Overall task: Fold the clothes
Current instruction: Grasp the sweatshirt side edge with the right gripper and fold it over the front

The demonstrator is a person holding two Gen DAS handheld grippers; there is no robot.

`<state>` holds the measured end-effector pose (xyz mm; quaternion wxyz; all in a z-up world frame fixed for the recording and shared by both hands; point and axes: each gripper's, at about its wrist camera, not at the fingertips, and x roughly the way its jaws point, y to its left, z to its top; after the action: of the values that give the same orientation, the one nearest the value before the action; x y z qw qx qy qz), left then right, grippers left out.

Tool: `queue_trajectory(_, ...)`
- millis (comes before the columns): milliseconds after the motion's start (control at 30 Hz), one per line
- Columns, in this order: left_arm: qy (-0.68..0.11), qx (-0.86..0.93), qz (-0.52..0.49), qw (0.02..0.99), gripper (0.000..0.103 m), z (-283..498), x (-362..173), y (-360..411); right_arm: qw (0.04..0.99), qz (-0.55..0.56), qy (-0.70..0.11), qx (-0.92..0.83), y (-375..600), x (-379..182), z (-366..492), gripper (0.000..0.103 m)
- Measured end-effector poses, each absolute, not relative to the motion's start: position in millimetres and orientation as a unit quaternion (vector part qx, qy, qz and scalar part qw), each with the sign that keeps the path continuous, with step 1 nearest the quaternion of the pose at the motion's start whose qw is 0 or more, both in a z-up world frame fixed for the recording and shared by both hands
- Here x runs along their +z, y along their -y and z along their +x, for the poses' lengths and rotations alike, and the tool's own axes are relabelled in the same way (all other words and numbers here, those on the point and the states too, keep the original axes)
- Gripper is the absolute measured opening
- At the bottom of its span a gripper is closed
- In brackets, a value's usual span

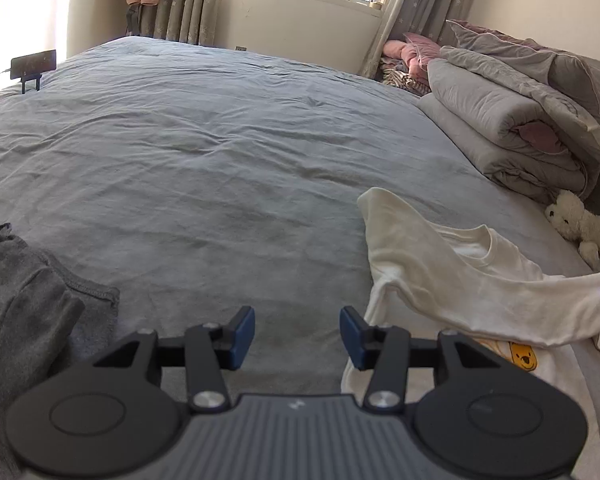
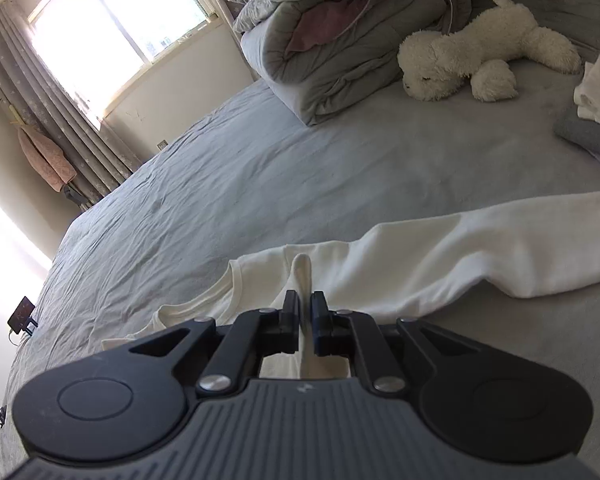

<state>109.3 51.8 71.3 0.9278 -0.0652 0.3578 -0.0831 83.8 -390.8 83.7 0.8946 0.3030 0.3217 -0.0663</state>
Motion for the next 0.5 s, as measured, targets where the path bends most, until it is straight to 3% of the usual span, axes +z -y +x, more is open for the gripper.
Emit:
queue_trajectory(267, -0.287, -0.128, 0.079, 0.946, 0.064, 120.3, 57.0, 3.2, 0.897, 0.305, -0.314, -0.067, 401.8, 88.9, 87.8, 0.009)
queue_trajectory(500, -0.263, -0.137, 0.195, 0.935, 0.065, 134.6, 32.6, 32.1, 0.889, 0.310, -0.330, -0.070, 410.4, 82.0, 90.6, 0.009)
